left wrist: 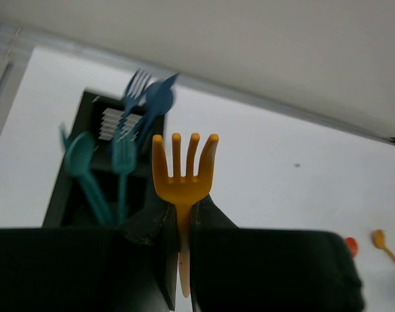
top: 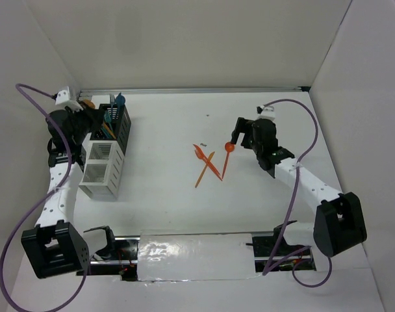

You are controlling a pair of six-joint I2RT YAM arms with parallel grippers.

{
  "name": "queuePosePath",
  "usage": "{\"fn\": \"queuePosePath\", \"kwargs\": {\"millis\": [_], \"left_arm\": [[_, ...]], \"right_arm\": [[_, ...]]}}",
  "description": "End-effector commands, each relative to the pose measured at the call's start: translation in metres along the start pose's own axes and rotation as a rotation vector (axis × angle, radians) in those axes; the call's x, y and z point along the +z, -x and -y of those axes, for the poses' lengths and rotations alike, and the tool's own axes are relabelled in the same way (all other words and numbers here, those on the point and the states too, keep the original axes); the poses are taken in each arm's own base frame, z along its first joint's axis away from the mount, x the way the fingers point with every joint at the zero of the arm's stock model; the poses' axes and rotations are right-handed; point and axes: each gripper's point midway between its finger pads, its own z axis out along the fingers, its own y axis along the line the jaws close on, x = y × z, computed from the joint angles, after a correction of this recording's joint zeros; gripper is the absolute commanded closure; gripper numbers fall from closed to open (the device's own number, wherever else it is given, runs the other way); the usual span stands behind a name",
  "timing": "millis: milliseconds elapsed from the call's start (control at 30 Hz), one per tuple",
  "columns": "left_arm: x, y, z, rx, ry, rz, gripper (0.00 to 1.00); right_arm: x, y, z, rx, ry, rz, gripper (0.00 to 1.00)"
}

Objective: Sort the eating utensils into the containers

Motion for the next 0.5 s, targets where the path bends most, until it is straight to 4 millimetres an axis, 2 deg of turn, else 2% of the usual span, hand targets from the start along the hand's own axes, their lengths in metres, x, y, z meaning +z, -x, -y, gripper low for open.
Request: {"fn": "queuePosePath", "kwargs": {"millis": [0,33,67,133,200,267,300,367,433,467], "left_arm": [[-0.001,-0.035,-0.046,-0.001,0.130,-0.058,0.91],[-0.002,-0.035,-0.049,0.000,0.135,-0.045,0.90],[-0.001,-0.030,-0.054,0.036,0.145,-0.018,0.90],[0.000,-0.034,-0.063,0.039,0.181,-0.015,0.90],[0.001,-0.030,-0.068,0.065,0.187,0.008,0.91],[-0.001,-0.042,-0.075,0.074,0.202,-0.003,0.90],[-0.001,-0.035,-0.078,0.080,0.211,0.022,0.90],[-0.003,-0.040,-0.083,0.087,0.223,0.016,0.89],[-0.004,-0.032,-0.083,0.077,0.230,0.023,0.89],[-0.004,-0.031,-0.082,0.072,0.224,0.019,0.89]], "right_arm": [[0.007,-0.023,0.032,0.039,-0.100,-0.042,0.00],[0.008,-0.022,0.040,0.045,-0.113,-0.033,0.00],[0.010,-0.029,0.052,0.052,-0.143,-0.051,0.00],[0.012,-0.036,0.060,0.054,-0.157,-0.070,0.01],[0.015,-0.045,0.070,0.056,-0.174,-0.096,0.02],[0.017,-0.049,0.075,0.063,-0.182,-0.106,0.03],[0.017,-0.049,0.078,0.070,-0.183,-0.109,0.04],[0.018,-0.049,0.081,0.072,-0.183,-0.113,0.03],[0.018,-0.053,0.086,0.079,-0.186,-0.123,0.04],[0.018,-0.051,0.082,0.081,-0.166,-0.118,0.04]]}}
